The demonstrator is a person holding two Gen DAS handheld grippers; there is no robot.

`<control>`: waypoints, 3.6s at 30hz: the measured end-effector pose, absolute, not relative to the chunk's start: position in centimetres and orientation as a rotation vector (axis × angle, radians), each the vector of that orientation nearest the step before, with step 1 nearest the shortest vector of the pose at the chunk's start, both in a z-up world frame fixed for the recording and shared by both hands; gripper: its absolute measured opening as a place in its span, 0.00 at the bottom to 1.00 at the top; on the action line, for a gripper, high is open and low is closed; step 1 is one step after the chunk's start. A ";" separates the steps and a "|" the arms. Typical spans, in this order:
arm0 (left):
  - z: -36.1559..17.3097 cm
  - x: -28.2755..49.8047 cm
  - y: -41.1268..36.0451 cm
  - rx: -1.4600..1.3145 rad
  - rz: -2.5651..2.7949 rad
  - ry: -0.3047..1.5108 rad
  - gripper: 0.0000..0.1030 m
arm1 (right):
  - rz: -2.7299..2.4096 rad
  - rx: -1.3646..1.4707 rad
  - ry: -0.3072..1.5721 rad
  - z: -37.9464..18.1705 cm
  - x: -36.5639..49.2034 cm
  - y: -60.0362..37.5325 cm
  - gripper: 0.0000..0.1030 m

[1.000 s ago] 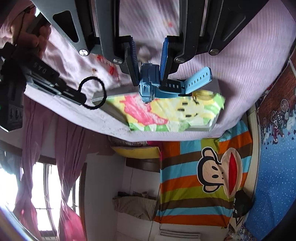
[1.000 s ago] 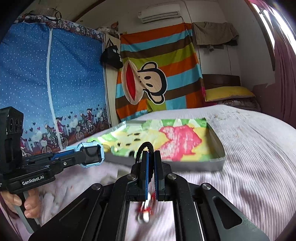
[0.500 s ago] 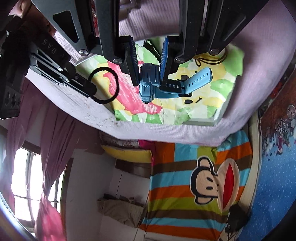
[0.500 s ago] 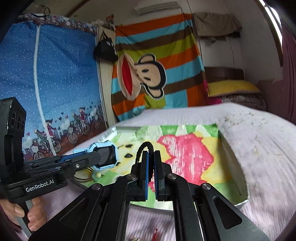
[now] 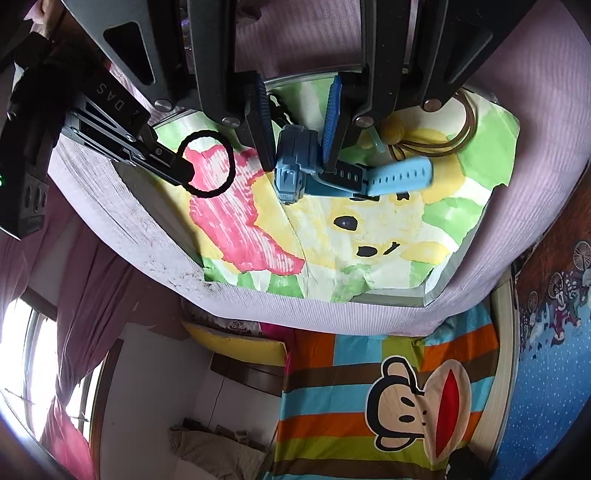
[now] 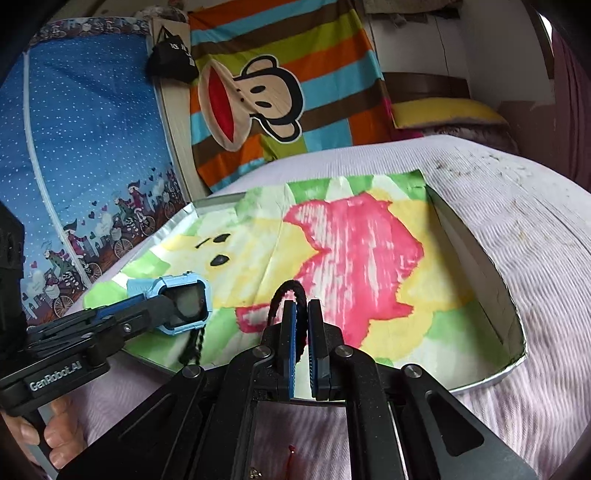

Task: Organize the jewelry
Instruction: 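Place the blue watch and black hair tie into the tray, releasing both tools, then move both tools back toward the remaining clip and keychain, then grasp the red-string keychain with the right tool while the left tool grasps the beige claw clip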

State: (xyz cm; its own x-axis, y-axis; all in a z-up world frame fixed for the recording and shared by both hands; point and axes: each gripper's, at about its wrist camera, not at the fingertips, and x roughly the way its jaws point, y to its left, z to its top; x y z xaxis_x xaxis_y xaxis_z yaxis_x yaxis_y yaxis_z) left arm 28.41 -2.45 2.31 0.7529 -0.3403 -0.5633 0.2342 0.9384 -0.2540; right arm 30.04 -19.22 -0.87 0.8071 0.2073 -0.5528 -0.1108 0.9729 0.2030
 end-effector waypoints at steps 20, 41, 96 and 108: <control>4.4 22.7 -0.3 -0.194 -0.210 0.437 0.90 | 0.109 0.106 0.413 3.2 23.2 -20.9 0.91; 5.1 14.2 0.1 -0.108 -0.167 0.320 1.00 | 0.104 0.029 0.221 5.0 11.7 -21.1 0.99; -0.2 20.3 -2.8 -0.249 -0.501 0.762 0.37 | 0.265 0.016 0.613 -1.7 17.9 -20.9 0.34; -0.7 21.2 -2.5 -0.300 -0.511 0.821 0.12 | 0.345 0.006 0.709 -2.4 21.3 -19.4 0.25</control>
State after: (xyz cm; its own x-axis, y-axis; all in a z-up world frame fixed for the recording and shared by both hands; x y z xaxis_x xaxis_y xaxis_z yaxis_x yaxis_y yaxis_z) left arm 21.24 -2.46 -0.74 0.5708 -0.5408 -0.6178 0.3149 0.8391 -0.4435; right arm 21.35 -19.36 -2.41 0.7050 0.3124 -0.6367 -0.3083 0.9435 0.1215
